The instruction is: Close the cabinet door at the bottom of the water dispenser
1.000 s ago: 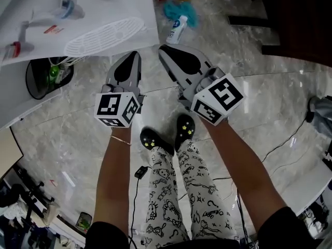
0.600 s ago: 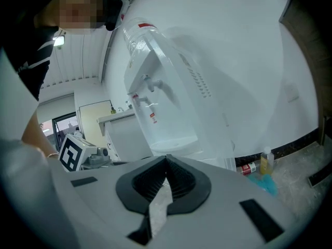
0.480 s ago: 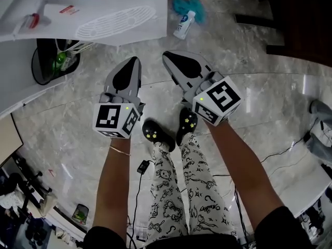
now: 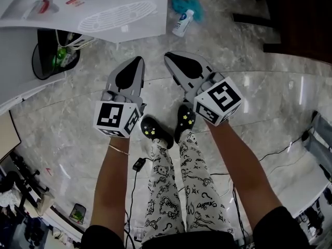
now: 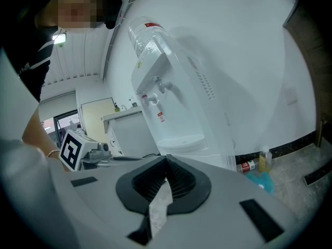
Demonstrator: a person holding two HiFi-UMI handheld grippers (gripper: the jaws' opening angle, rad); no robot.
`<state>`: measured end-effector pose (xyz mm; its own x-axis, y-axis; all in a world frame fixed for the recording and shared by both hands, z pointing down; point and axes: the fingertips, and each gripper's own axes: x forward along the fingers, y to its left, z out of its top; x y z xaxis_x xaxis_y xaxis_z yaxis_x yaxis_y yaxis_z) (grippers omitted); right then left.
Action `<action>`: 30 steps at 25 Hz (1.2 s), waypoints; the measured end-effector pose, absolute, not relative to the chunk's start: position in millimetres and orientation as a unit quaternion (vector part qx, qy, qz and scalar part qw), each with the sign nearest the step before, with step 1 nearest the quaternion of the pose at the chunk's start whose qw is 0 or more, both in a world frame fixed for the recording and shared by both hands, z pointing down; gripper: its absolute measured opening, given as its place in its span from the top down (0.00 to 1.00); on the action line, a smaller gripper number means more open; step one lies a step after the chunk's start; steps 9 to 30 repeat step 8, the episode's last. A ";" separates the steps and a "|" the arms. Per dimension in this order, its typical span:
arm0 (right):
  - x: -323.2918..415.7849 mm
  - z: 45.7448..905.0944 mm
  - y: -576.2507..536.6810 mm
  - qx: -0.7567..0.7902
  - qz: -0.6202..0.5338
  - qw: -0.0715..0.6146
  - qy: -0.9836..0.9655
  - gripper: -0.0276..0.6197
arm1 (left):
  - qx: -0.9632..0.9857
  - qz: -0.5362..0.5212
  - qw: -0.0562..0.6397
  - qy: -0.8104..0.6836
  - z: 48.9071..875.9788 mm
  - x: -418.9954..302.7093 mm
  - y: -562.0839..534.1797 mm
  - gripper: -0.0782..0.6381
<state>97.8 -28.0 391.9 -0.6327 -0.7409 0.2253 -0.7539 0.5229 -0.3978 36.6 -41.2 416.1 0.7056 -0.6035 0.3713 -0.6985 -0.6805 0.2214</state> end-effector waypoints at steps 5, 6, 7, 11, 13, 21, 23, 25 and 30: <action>93.9 386.9 -22.3 0.429 0.234 0.012 -0.873 0.93 | 0.908 0.138 0.172 -0.355 410.3 33.9 -34.0 0.89; 93.4 386.4 -20.7 0.429 0.234 0.012 -0.872 0.93 | 0.909 0.141 0.170 -0.353 409.5 33.4 -32.3 0.89; 92.9 386.1 -19.1 0.429 0.234 0.013 -0.872 0.93 | 0.909 0.143 0.168 -0.352 408.6 32.7 -30.8 0.89; 92.4 385.8 -17.6 0.429 0.235 0.013 -0.872 0.93 | 0.910 0.146 0.166 -0.351 407.6 32.0 -29.3 0.89; 92.4 385.8 -17.6 0.429 0.235 0.013 -0.872 0.93 | 0.910 0.146 0.166 -0.351 407.6 32.0 -29.3 0.89; 92.4 385.8 -17.6 0.429 0.235 0.013 -0.872 0.93 | 0.910 0.146 0.166 -0.351 407.6 32.0 -29.3 0.89; 92.4 385.8 -17.6 0.429 0.235 0.013 -0.872 0.93 | 0.910 0.146 0.166 -0.351 407.6 32.0 -29.3 0.89; 92.4 385.8 -17.6 0.429 0.235 0.013 -0.872 0.93 | 0.910 0.146 0.166 -0.351 407.6 32.0 -29.3 0.89; 92.4 385.8 -17.6 0.429 0.235 0.013 -0.872 0.93 | 0.910 0.146 0.166 -0.351 407.6 32.0 -29.3 0.89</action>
